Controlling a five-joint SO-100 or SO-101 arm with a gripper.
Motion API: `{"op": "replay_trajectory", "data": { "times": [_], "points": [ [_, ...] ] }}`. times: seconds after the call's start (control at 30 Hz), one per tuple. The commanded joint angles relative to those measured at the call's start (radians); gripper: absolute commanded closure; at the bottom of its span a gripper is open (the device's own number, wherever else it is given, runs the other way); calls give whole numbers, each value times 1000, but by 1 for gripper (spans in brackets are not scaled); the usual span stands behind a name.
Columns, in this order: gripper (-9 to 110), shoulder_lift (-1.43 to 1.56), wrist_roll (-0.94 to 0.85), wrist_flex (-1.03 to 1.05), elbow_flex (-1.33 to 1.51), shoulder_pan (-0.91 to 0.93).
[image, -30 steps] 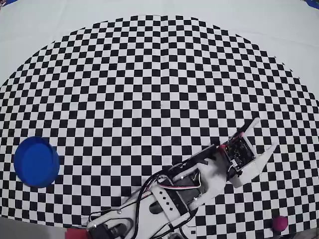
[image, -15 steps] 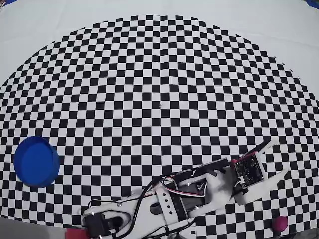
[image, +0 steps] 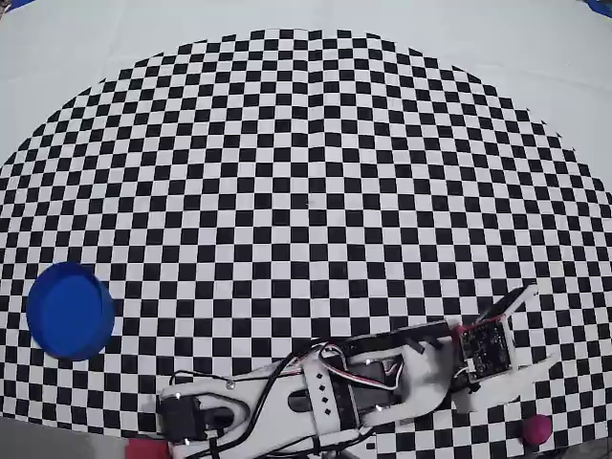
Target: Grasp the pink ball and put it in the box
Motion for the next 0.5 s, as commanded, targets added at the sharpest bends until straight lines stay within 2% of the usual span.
{"op": "replay_trajectory", "data": {
  "times": [0.0,0.47],
  "points": [
    [71,-3,-9,-11,8,34],
    [72,-2,-9,-12,8,179]
  ]
}}
